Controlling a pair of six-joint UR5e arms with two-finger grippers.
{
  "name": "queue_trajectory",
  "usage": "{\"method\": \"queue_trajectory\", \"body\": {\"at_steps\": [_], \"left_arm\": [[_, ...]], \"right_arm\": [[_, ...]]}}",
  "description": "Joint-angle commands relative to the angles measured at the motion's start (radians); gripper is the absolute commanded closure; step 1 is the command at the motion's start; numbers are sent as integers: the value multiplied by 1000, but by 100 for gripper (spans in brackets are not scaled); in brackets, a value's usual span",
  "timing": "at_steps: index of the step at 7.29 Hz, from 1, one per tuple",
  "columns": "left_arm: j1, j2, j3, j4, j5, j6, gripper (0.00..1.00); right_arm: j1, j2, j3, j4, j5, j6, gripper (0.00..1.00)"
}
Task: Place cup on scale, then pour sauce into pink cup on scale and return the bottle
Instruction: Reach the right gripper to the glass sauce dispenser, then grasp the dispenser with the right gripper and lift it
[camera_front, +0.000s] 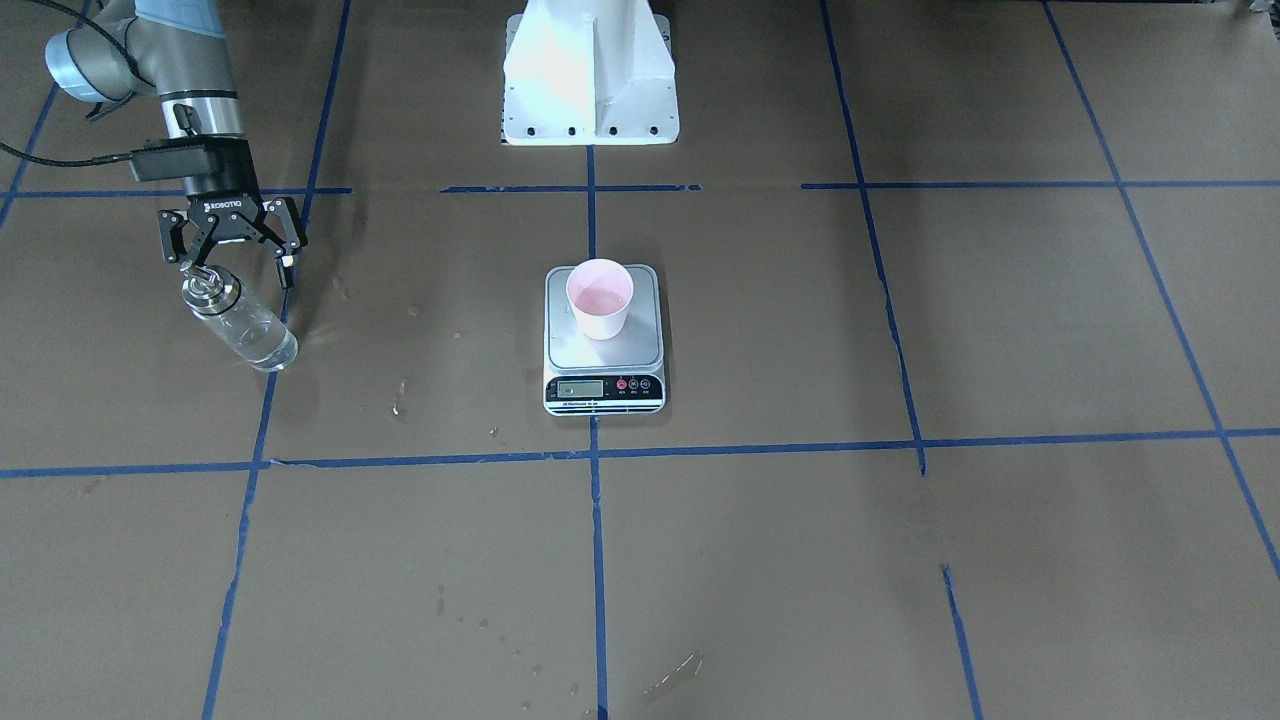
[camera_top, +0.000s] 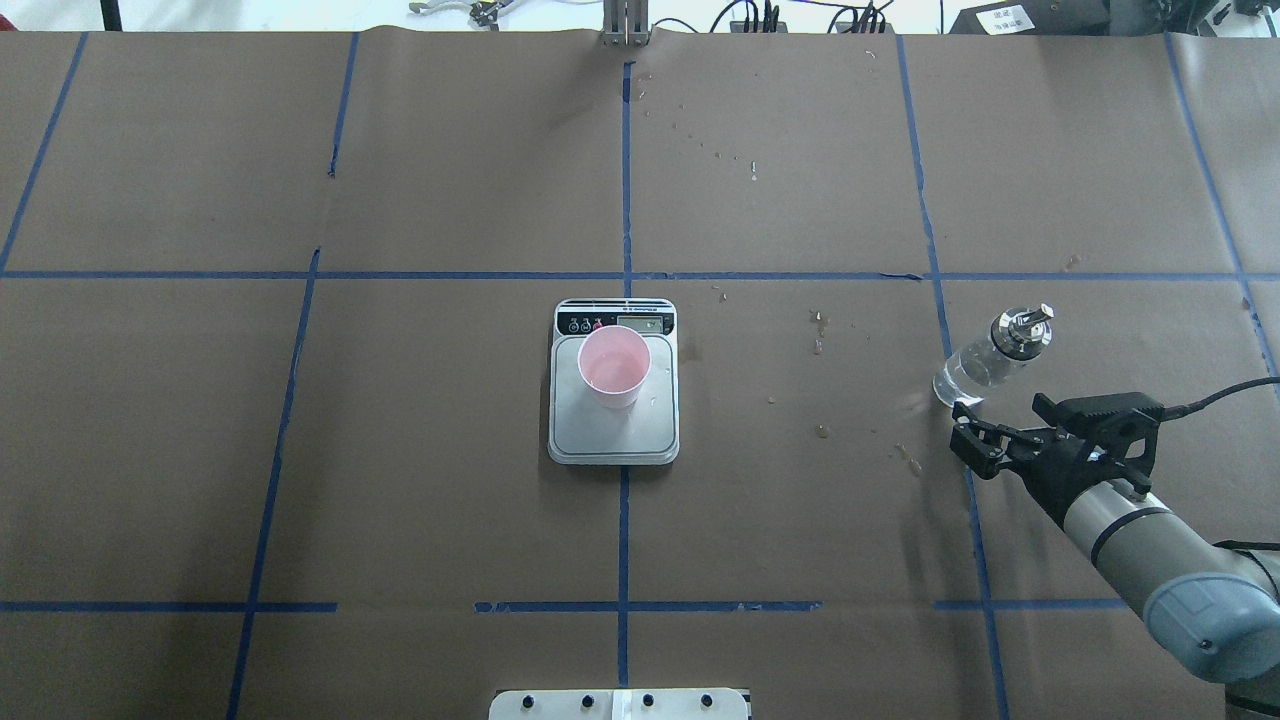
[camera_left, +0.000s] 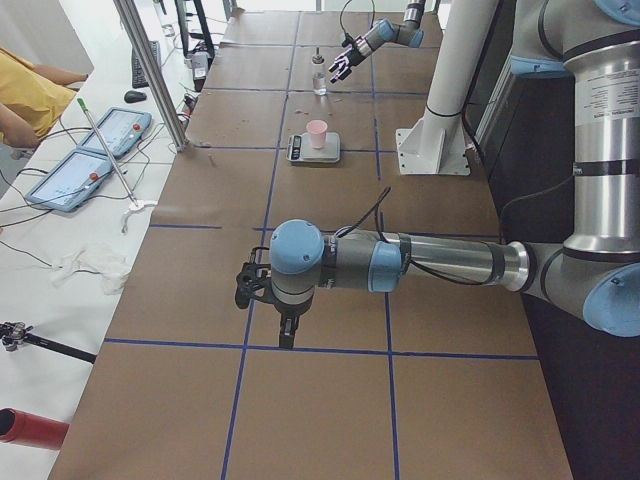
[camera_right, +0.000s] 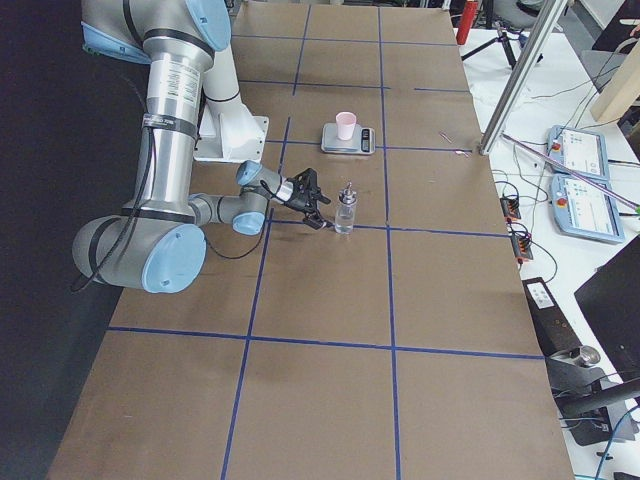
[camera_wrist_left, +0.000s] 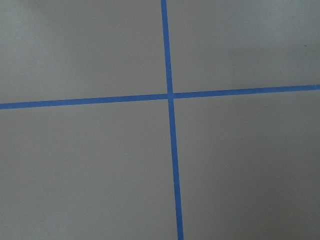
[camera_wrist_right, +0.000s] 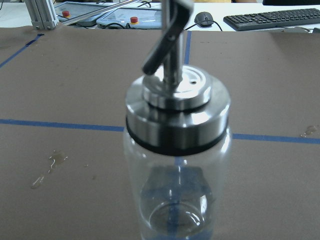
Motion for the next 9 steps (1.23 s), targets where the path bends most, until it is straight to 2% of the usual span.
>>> {"method": "queue_trajectory", "body": {"at_steps": [1,9], "left_arm": [[0,6,-8,0,0,-1,0],[0,6,-10,0,0,1,0]], "right_arm": [[39,40,-1,-2,4,-35,0],[74,43,-5,-7,0,-69,0]]}}
